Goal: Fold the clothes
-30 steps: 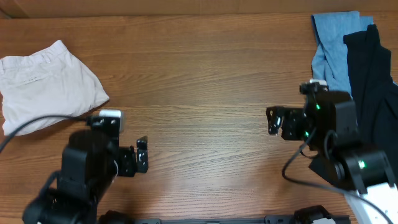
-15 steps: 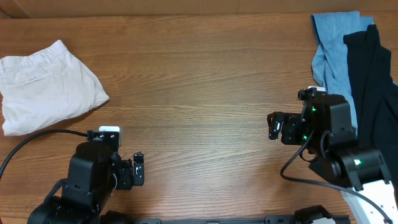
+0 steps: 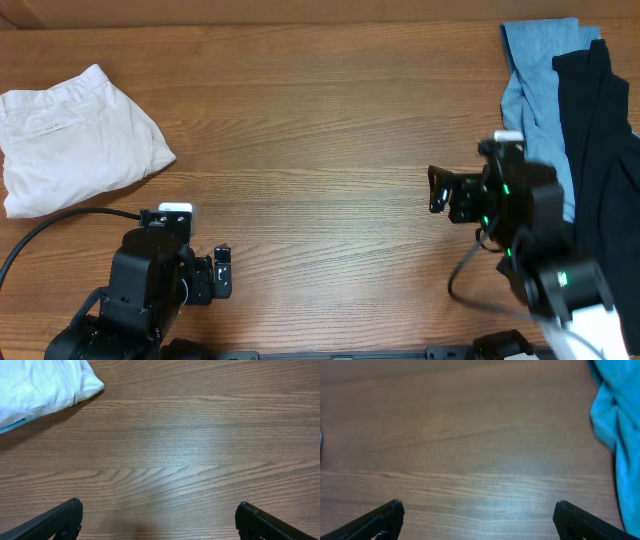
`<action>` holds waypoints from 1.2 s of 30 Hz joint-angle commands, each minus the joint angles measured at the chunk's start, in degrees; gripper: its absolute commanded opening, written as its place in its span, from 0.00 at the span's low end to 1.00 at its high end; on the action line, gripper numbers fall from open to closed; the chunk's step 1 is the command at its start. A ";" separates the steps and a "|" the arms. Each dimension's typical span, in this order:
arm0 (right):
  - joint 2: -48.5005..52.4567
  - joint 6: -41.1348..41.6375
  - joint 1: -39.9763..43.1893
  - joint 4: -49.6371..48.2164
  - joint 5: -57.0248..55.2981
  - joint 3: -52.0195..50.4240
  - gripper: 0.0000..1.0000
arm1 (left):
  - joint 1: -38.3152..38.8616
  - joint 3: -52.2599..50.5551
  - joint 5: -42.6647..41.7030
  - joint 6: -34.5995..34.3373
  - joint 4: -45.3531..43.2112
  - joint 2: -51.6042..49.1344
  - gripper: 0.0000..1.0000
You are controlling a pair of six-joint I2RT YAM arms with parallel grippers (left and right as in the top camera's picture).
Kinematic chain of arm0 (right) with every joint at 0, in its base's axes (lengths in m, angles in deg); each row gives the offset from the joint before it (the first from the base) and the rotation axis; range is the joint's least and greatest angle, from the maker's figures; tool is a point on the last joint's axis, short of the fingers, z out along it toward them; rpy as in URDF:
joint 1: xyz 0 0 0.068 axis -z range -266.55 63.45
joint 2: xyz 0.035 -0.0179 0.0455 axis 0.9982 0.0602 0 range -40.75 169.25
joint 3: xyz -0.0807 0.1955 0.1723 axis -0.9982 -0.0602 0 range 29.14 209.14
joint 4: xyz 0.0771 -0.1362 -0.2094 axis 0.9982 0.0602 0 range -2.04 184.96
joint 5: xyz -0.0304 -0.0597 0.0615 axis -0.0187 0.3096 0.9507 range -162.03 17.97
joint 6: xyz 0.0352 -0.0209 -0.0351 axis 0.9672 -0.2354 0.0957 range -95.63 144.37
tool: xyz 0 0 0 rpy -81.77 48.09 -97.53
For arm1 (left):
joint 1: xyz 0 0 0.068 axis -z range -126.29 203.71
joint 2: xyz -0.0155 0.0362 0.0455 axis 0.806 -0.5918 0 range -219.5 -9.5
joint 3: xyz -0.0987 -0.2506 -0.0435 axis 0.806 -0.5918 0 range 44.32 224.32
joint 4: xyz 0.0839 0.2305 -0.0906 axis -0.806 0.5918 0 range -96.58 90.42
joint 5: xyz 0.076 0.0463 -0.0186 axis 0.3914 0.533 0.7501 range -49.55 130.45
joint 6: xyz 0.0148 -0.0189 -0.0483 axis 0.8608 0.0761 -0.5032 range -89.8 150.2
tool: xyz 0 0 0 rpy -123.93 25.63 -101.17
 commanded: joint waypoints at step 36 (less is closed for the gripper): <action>-49.11 -4.31 8.26 -33.16 1.57 -47.41 1.00 | 0.33 -0.26 0.63 -0.76 -0.07 0.44 1.00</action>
